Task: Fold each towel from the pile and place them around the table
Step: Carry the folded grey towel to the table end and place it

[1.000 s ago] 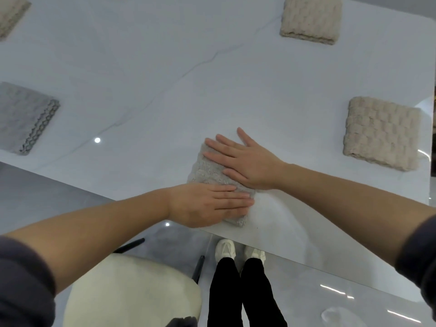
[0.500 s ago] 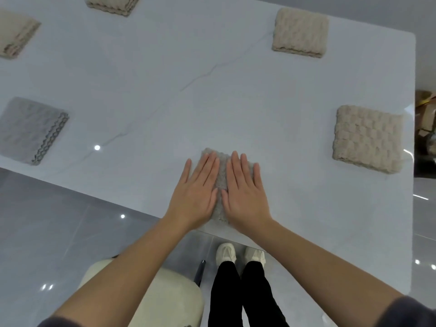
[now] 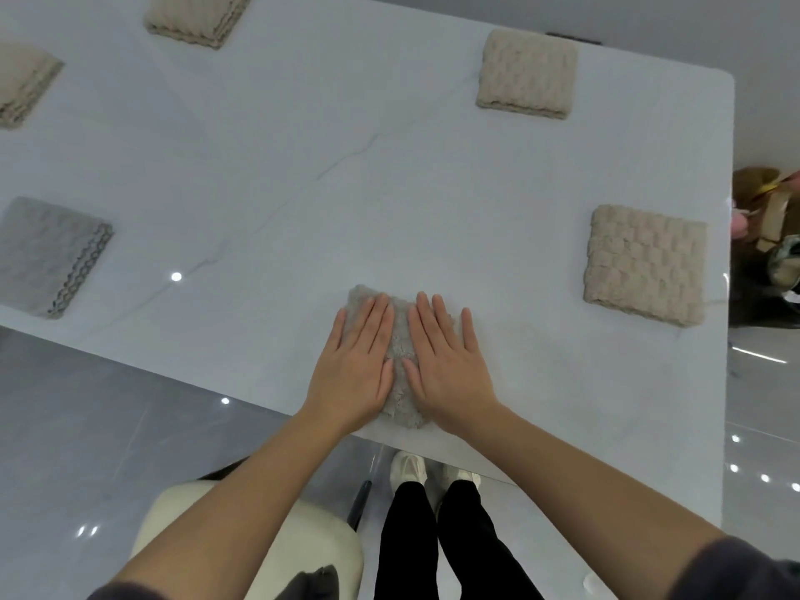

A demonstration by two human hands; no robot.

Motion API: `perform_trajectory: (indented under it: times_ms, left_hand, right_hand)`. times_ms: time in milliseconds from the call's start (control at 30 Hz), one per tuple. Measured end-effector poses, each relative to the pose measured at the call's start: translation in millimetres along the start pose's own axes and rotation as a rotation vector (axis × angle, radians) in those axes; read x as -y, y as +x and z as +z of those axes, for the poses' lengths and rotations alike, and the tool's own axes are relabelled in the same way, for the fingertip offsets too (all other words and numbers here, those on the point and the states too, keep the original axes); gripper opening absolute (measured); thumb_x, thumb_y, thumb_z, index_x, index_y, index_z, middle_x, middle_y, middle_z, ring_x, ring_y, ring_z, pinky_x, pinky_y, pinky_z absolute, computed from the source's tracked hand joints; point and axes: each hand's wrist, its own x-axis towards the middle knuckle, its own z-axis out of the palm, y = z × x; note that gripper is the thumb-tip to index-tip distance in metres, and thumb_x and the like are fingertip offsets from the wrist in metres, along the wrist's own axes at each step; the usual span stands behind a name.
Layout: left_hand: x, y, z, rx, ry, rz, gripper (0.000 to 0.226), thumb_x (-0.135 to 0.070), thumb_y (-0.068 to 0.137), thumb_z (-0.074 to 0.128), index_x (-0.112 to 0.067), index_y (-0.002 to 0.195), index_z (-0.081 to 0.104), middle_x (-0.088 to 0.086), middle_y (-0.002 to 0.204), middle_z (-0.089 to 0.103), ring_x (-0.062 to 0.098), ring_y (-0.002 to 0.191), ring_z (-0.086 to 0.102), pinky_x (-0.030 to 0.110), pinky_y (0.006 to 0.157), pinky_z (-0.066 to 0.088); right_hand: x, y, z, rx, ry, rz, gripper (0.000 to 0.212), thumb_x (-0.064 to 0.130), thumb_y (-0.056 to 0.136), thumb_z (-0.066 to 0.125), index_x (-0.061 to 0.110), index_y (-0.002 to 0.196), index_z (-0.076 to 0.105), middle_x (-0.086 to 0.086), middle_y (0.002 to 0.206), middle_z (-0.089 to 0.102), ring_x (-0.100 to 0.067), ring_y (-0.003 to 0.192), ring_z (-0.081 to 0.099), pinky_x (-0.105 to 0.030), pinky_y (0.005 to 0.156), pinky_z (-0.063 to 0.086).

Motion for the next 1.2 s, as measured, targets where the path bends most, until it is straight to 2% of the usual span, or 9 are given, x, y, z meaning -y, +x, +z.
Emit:
perform_trajectory:
  times_ms: [167,267,367,500,667,900,1100,1200]
  left_hand:
    - [-2.1,-14.1,-5.7,-0.035,-0.115,-0.128,0.065,-0.036,0.098,0.023,-0.009,0.155,0.005,0.01,0.163,-0.001,0.024,0.15,-0.003,0.044,0.121,0.002]
    - [-3.3,-20.5,0.0,-0.015,-0.145,-0.18,0.063,-0.036,0.099,0.021,-0.014,0.156,0.004,0.009,0.163,-0.004,0.03,0.15,-0.004,0.048,0.121,0.009]
    - [-4.1,-20.7,4.7,0.004,-0.126,-0.184,0.062,-0.035,0.099,0.021,-0.015,0.156,0.009,0.01,0.163,0.001,0.033,0.149,0.002,0.05,0.12,0.014]
    - [-3.1,-18.7,4.1,0.023,-0.093,-0.184,0.062,-0.036,0.098,0.022,-0.015,0.156,0.014,0.01,0.163,0.004,0.034,0.149,0.007,0.052,0.119,0.014]
    - [-12.8,-23.1,-11.4,0.009,-0.089,-0.221,0.065,-0.039,0.097,0.021,-0.014,0.156,0.011,0.01,0.163,0.002,0.029,0.15,-0.002,0.05,0.12,0.004]
    - [-58.7,-30.1,-33.5,0.03,-0.111,-0.289,0.065,-0.042,0.097,0.02,-0.013,0.155,0.013,0.011,0.162,0.006,0.026,0.149,0.001,0.051,0.119,0.007]
    - [-120.8,-17.7,-31.0,0.052,-0.078,-0.375,0.065,-0.04,0.095,0.024,-0.006,0.149,0.033,0.018,0.157,0.025,0.033,0.145,0.022,0.054,0.115,0.02]
    - [-167.1,-7.6,-26.2,0.015,-0.09,-0.442,0.065,-0.041,0.095,0.022,-0.007,0.15,0.03,0.016,0.158,0.022,0.032,0.147,0.019,0.052,0.116,0.017]
  right_hand:
    - [-6.1,-8.3,-7.6,0.04,0.039,0.051,0.066,0.044,0.1,0.019,0.004,0.153,0.018,-0.016,0.162,0.01,-0.036,0.149,0.007,-0.055,0.119,0.01]
    - [-2.8,-12.3,-3.5,0.07,0.038,0.072,0.067,0.044,0.099,0.021,0.005,0.153,0.019,-0.017,0.161,0.012,-0.043,0.147,0.014,-0.056,0.118,0.013]
    - [0.2,-10.8,-0.9,0.083,0.036,0.078,0.066,0.043,0.099,0.021,0.005,0.153,0.021,-0.017,0.161,0.014,-0.041,0.147,0.016,-0.057,0.118,0.016]
    - [-1.0,-9.6,-2.9,0.101,0.05,0.08,0.066,0.045,0.099,0.017,0.007,0.154,0.02,-0.014,0.162,0.011,-0.036,0.149,0.011,-0.058,0.118,0.011]
    - [-11.6,-19.0,-16.8,0.147,0.057,0.072,0.066,0.048,0.098,0.01,0.016,0.156,0.0,-0.008,0.163,-0.009,-0.033,0.15,-0.009,-0.056,0.119,-0.003]
    - [-49.8,-35.5,-41.8,0.169,-0.061,-0.044,0.064,0.049,0.098,0.013,0.021,0.156,0.009,-0.01,0.164,0.003,-0.034,0.15,0.004,-0.06,0.117,0.01]
    - [-109.4,-53.7,-60.1,0.23,-0.107,-0.183,0.066,0.049,0.095,0.007,0.023,0.156,0.01,-0.008,0.163,0.001,-0.032,0.15,0.001,-0.057,0.116,-0.001]
    - [-153.9,-69.5,-69.6,0.259,-0.115,-0.245,0.066,0.049,0.096,0.008,0.023,0.156,0.012,-0.009,0.164,0.003,-0.032,0.15,0.003,-0.058,0.117,0.004]
